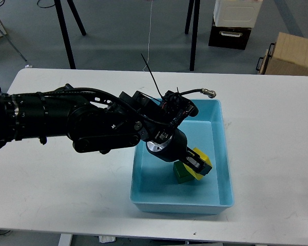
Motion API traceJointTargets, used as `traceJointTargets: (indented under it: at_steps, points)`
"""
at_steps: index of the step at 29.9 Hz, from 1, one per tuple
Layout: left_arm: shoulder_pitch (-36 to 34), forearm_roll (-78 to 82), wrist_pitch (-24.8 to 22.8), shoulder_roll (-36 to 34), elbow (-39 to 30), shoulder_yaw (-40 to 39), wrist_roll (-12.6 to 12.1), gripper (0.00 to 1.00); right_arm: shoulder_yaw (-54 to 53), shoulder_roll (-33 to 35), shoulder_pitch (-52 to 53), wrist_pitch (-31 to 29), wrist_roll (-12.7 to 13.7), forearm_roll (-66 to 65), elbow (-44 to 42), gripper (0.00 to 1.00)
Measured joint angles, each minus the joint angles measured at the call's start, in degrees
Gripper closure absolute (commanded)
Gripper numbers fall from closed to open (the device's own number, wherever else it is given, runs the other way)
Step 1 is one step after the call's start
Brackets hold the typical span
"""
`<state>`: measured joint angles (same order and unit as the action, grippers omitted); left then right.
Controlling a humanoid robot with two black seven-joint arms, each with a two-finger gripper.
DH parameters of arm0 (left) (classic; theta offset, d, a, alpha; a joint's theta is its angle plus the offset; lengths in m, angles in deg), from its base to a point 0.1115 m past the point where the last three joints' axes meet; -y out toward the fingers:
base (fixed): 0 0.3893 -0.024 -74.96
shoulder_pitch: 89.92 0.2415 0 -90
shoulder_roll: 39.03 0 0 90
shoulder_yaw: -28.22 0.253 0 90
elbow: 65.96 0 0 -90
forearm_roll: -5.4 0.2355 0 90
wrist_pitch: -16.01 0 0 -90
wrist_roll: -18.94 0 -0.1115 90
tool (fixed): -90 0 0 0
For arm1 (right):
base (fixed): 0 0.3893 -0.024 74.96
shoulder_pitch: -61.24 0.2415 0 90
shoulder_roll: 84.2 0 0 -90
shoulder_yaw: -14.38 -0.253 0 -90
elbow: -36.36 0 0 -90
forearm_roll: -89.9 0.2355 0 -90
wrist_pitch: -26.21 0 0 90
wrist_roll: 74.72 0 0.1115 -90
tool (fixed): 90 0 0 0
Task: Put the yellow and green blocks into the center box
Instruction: 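Lower the yellow cube beside the green cube and open the left gripper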
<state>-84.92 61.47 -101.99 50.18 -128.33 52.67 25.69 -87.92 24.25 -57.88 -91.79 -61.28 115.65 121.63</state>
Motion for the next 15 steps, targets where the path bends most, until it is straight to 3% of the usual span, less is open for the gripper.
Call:
traceJointTargets:
  at_steps: [1,4,10,11,15]
  points:
    - [0.3,0.0,0.0,0.0,0.4,0.0,0.0,0.18,0.0,0.0,0.0,0.0,0.0,0.0,0.0,0.00]
    - [0.6,0.1,0.0,0.1,1.0,0.1,0.0,0.58,0.0,-0.1,0.0,0.0,0.0,0.0,0.0,0.00]
    - [0.5,0.4,0.0,0.1,1.2,0.2,-0.5,0.95,0.1,-0.1,0.0,0.0,0.0,0.0,0.0,0.00]
    - [0.3,0.5,0.0,0.2,1.2,0.2,-0.6,1.00,0.1,-0.1,0.0,0.0,0.0,0.0,0.0,0.00]
    - [0.0,0.5,0.0,0.6,1.2,0.2,-1.6,1.00,0.1,-0.1,0.0,0.0,0.0,0.0,0.0,0.00]
